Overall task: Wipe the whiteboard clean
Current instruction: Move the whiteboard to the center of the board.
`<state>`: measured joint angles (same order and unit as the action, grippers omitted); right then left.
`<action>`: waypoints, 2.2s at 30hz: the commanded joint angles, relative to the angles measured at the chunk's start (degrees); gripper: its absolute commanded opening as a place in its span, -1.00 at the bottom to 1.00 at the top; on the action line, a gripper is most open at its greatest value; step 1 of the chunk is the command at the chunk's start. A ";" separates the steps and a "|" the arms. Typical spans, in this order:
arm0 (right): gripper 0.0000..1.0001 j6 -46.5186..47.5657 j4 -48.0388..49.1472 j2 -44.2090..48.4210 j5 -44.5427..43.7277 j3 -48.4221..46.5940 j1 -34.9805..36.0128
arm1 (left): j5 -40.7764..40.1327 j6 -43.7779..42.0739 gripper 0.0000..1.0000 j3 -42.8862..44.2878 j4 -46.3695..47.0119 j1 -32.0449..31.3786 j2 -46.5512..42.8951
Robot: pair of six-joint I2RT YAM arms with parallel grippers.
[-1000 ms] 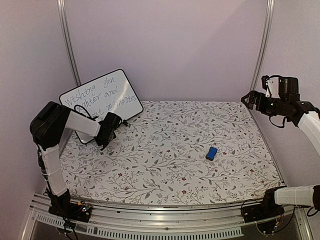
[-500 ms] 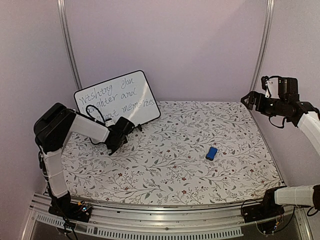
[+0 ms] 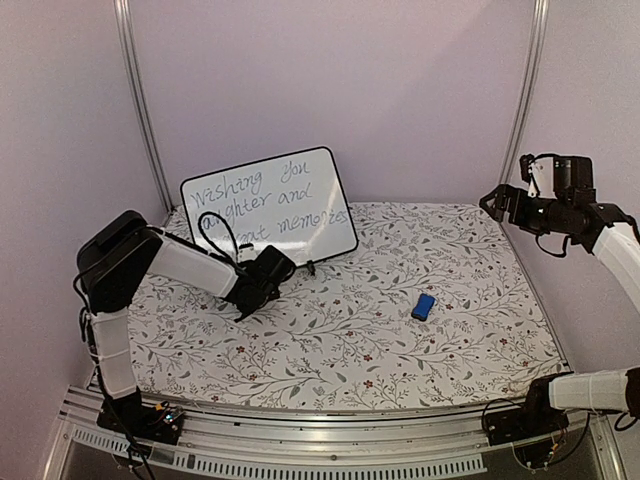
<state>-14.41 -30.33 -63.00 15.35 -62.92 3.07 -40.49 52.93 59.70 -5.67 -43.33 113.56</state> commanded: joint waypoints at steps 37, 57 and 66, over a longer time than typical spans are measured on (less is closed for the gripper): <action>0.98 -1.07 3.06 -1.84 -4.39 4.57 0.93 | 6.21 -5.15 -0.60 1.03 0.16 -12.01 2.47; 0.98 -3.89 4.52 -2.12 -3.79 4.46 1.29 | 6.31 -4.62 0.54 -3.34 -0.17 -13.43 -5.51; 0.98 -3.73 9.88 5.24 -3.69 8.34 1.20 | 2.44 -8.09 0.99 -1.84 -2.54 -17.47 -11.97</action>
<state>-17.43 -22.87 -58.08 11.20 -54.76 4.08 -35.86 47.59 56.80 -7.29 -58.37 105.21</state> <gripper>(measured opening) 0.990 0.996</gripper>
